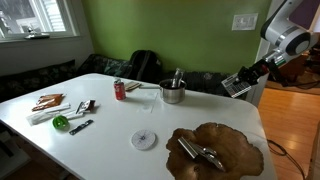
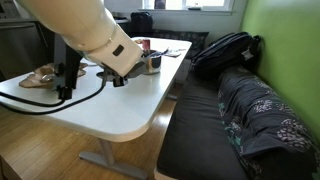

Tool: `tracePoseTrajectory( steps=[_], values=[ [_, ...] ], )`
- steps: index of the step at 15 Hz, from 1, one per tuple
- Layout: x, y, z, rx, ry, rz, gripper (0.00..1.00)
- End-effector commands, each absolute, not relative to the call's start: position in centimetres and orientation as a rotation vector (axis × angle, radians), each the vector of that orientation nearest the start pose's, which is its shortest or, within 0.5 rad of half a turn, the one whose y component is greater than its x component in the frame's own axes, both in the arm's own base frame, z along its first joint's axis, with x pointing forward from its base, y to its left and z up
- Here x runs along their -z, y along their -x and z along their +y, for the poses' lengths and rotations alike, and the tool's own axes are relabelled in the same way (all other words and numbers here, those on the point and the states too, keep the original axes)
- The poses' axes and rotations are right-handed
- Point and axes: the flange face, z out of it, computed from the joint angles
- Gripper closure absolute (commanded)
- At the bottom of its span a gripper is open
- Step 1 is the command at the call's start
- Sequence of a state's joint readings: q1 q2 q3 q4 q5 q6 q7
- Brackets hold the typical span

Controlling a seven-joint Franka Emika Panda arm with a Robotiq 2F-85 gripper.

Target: Remove the calculator from the wooden tray

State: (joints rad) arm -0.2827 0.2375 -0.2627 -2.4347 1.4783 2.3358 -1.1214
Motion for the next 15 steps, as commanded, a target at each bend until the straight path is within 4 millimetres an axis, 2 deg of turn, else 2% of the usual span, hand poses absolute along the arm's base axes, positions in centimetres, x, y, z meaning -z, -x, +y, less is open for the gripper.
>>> tracePoseTrajectory(
  steps=[1, 2, 3, 4, 5, 11, 15],
  values=[
    [-16.2, -43.7, -23.7, 0.54, 2.146, 0.977, 0.95],
    [-18.1, -42.0, -23.2, 0.555, 2.202, 0.893, 0.95],
    [-17.4, -42.6, -23.2, 0.545, 2.204, 0.897, 0.79],
    [-17.2, -42.6, -23.1, 0.539, 2.207, 0.896, 0.79],
    [-17.2, -42.6, -23.1, 0.54, 2.206, 0.896, 0.95],
    [-15.1, -44.5, -22.7, 0.489, 2.078, 0.934, 0.95],
    [-13.8, -45.1, -23.4, 0.487, 2.088, 1.0, 0.95]
  ],
)
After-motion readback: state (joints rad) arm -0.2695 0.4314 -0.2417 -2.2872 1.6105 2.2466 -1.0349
